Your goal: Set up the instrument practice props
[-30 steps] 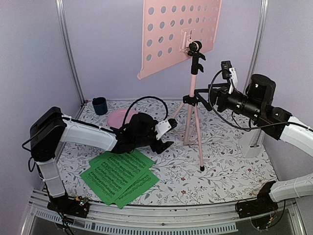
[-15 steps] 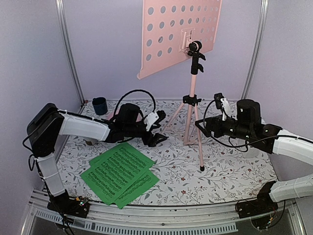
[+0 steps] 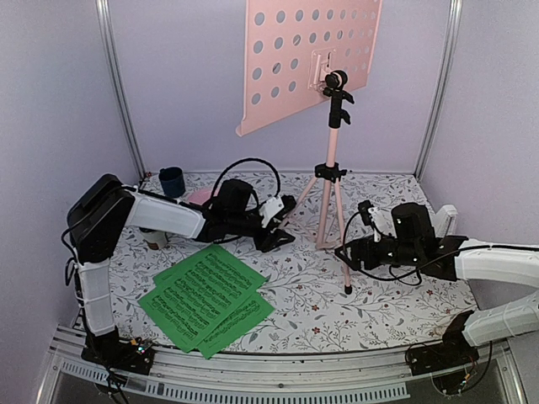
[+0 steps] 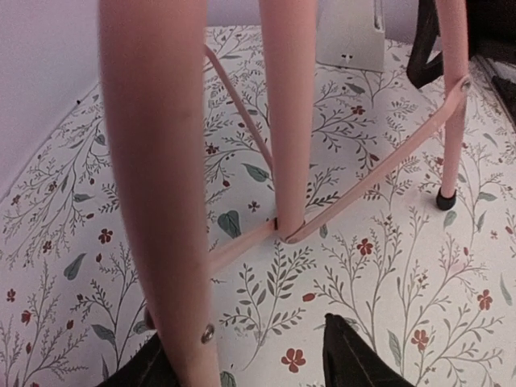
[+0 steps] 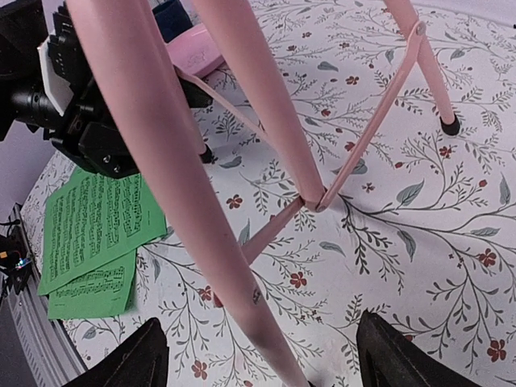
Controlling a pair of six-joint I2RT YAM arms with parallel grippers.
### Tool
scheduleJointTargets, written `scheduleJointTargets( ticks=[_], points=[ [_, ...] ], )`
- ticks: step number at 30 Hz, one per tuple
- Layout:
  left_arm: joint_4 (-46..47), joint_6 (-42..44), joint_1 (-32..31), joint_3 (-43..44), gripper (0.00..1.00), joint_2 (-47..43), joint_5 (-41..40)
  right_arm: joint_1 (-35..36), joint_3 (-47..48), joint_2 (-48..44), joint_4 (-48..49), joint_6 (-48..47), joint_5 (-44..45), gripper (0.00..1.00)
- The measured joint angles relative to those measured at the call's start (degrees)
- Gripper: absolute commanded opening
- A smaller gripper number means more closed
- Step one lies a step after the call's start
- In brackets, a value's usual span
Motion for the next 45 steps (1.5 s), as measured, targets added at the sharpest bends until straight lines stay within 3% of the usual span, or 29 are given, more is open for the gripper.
scheduleJointTargets(
  ticks=[4, 10, 16, 22, 29, 40, 45],
  points=[
    [-0.4, 1.1, 0.4, 0.4, 0.48, 2.4, -0.1, 0.0, -0.9, 3.0, 1.1, -0.7, -1.7, 0.79],
    [-1.2, 1.6, 0.9, 1.3, 0.33, 2.8, 0.3, 0.0, -1.2, 6.6, 2.4, -2.2, -3.3, 0.67],
    [-1.1, 1.5, 1.6, 1.4, 0.16, 2.8, 0.2, 0.0, -1.2, 7.9, 2.6, -3.4, -3.0, 0.43],
    [0.6, 2.6, 1.8, -0.9, 0.0, 1.6, -0.9, 0.0, -1.2, 7.8, 1.9, -3.8, -1.4, 0.25],
    [0.7, 2.6, 1.8, -5.4, 0.0, -2.1, -4.4, 0.9, -1.1, 7.2, 0.3, -6.6, -0.5, 0.0],
    [1.9, 2.9, 2.4, -10.8, 0.0, -6.2, -8.1, 2.0, 0.6, 5.2, -5.2, -7.9, 2.1, 0.0],
    [2.9, 1.7, 3.0, -11.3, 0.0, -6.2, -9.4, 2.1, 4.3, 9.3, -6.3, -8.6, 3.8, 0.0]
  ],
)
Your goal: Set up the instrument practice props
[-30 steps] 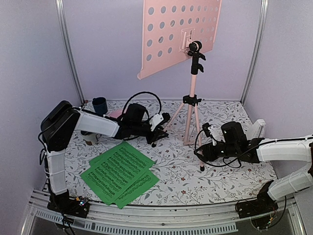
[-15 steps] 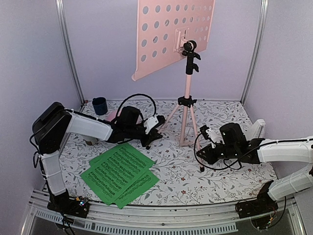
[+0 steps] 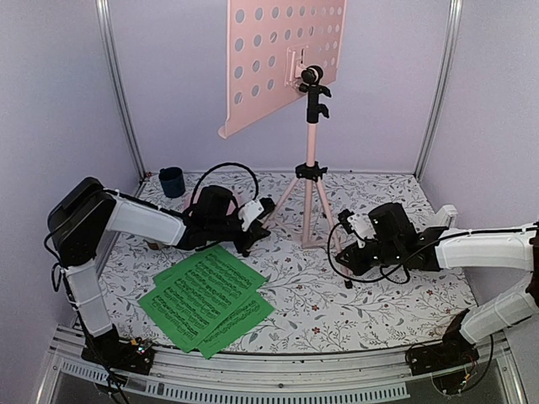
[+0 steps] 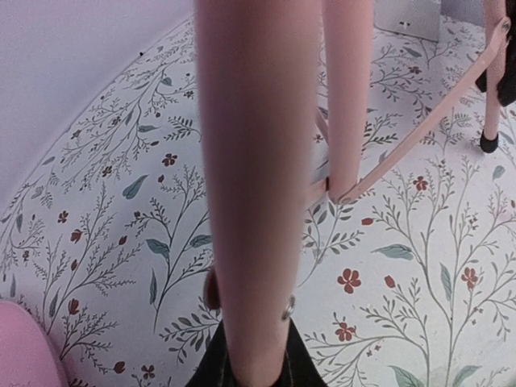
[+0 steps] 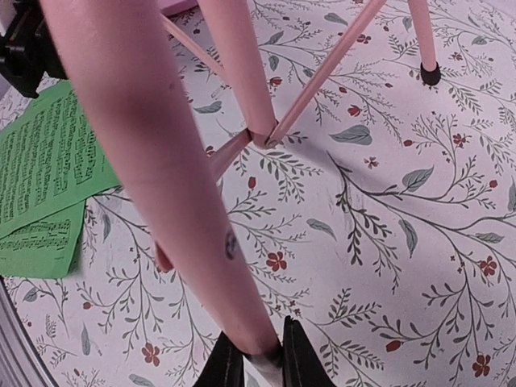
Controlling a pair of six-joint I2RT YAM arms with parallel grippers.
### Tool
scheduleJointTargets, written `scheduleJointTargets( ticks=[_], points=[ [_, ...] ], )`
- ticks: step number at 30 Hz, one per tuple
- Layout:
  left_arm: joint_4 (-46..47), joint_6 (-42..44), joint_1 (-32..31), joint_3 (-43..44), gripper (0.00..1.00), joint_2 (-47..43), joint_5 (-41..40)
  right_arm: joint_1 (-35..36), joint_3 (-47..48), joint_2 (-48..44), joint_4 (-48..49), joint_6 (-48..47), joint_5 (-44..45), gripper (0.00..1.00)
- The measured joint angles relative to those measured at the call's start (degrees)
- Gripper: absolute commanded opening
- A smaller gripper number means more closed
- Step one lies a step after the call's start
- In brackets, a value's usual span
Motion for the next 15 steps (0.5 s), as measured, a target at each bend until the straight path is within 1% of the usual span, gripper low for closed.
scheduleJointTargets(
  ticks=[3, 8, 15],
  points=[
    [2.1, -1.2, 0.5, -1.3, 0.0, -0.3, -2.1, -0.8, 3.2, 4.7, 0.7, -1.4, 0.6, 0.0],
    [4.9, -3.4, 0.3, -4.2, 0.0, -1.7, -6.1, -3.1, 5.4, 8.0, 3.2, -4.8, -0.1, 0.0],
    [5.5, -6.4, -0.9, -4.6, 0.0, -2.0, -12.5, -6.1, 11.1, 15.2, 5.0, -10.2, -1.7, 0.0]
  ],
)
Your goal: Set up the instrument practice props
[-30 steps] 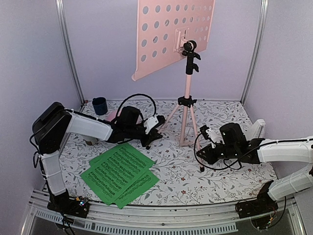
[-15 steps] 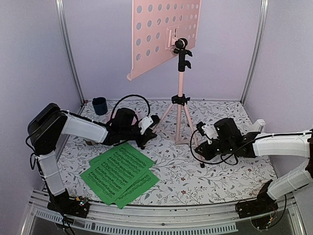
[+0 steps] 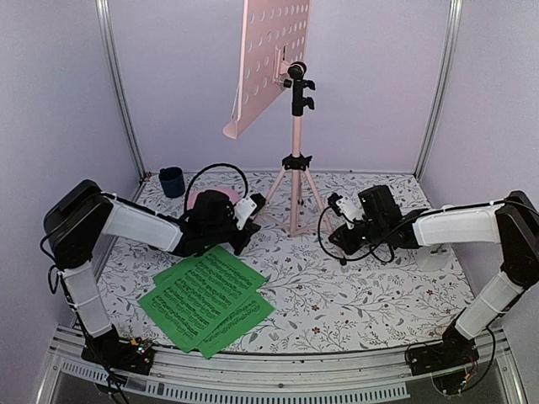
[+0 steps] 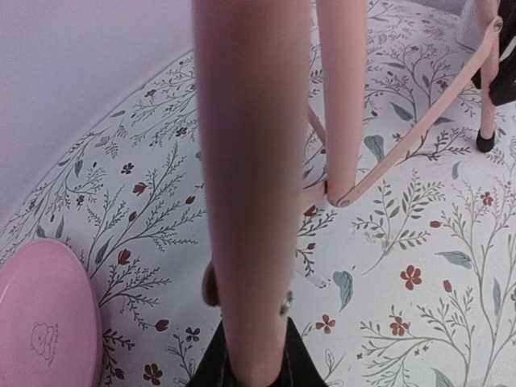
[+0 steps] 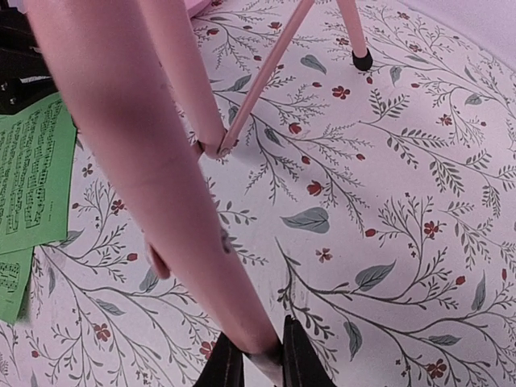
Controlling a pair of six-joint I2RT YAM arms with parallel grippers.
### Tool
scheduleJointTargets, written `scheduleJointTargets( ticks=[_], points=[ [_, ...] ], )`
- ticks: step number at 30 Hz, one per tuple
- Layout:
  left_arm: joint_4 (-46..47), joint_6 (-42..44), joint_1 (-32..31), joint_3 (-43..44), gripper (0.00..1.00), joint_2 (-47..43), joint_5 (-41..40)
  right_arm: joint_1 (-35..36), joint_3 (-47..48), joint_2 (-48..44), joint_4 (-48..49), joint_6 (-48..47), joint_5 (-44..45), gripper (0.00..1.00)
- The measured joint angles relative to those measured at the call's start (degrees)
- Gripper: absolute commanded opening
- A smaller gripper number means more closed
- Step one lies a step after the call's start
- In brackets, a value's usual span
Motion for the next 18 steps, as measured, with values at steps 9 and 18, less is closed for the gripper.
scheduleJointTargets(
  ticks=[9, 18],
  points=[
    [-1.1, -4.8, -3.9, 2.5, 0.06, 1.4, -8.0, -3.2, 1.6, 1.9, 0.7, -3.7, -0.1, 0.2],
    [-3.5, -7.8, -5.6, 5.0, 0.58, 2.6, -5.3, -6.2, 1.6, 1.6, 1.4, -1.1, 1.3, 0.63]
  ],
)
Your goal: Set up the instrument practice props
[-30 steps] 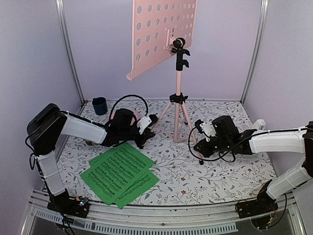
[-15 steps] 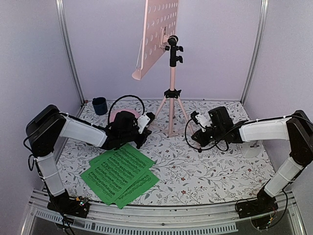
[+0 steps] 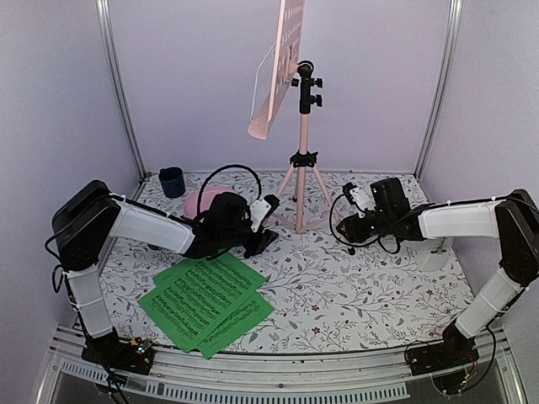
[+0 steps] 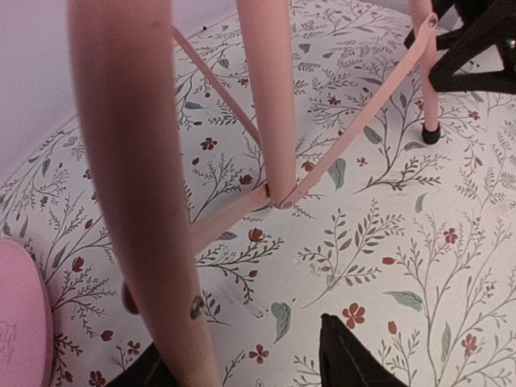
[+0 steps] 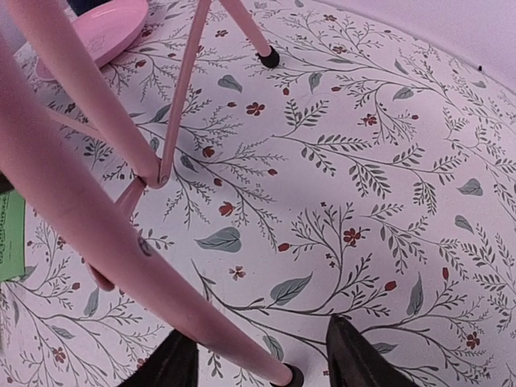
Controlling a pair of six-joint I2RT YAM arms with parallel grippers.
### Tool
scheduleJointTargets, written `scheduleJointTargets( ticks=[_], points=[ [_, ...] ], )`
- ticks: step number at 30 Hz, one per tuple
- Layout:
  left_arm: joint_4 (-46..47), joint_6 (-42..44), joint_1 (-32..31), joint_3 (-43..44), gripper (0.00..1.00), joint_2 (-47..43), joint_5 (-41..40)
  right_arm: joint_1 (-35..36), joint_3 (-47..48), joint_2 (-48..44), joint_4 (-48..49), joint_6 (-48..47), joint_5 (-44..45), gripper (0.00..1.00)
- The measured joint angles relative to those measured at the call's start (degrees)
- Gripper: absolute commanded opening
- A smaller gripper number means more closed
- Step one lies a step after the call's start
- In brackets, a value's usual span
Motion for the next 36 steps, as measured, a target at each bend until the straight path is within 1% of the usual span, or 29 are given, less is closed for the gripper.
scheduleJointTargets(
  ticks=[2, 8, 12, 16, 21, 28, 36],
  points=[
    [-0.1, -0.2, -0.1, 0.0, 0.62, 0.0, 1.7, -0.3, 0.0, -0.7, 0.4, 0.1, -0.3, 0.7],
    [-0.6, -0.8, 0.2, 0.0, 0.69, -0.1, 5.6, -0.6, 0.0, -4.9, 1.5, 0.7, -2.2, 0.88],
    [-2.2, -1.2, 0.9, 0.9, 0.74, -0.1, 8.6, -0.6, 0.0, -7.9, 2.5, 1.1, -3.9, 0.95],
    [-2.9, -1.7, 2.1, 1.2, 0.78, -0.1, 12.7, -0.6, 0.0, -9.1, 2.7, 1.2, -4.9, 0.97],
    [-3.4, -2.6, 3.7, 1.1, 0.8, -0.1, 17.0, -0.6, -0.1, -9.8, 2.3, 2.8, -5.4, 0.98],
    [-3.8, -2.8, 5.0, 1.1, 0.8, -0.1, 21.2, -0.6, -1.5, -13.7, 2.0, 5.6, -5.9, 0.98],
    [-3.7, -3.0, 5.5, 1.1, 0.77, -0.1, 23.7, -0.6, -2.6, -14.7, 0.7, 7.6, -6.6, 0.98]
  ],
)
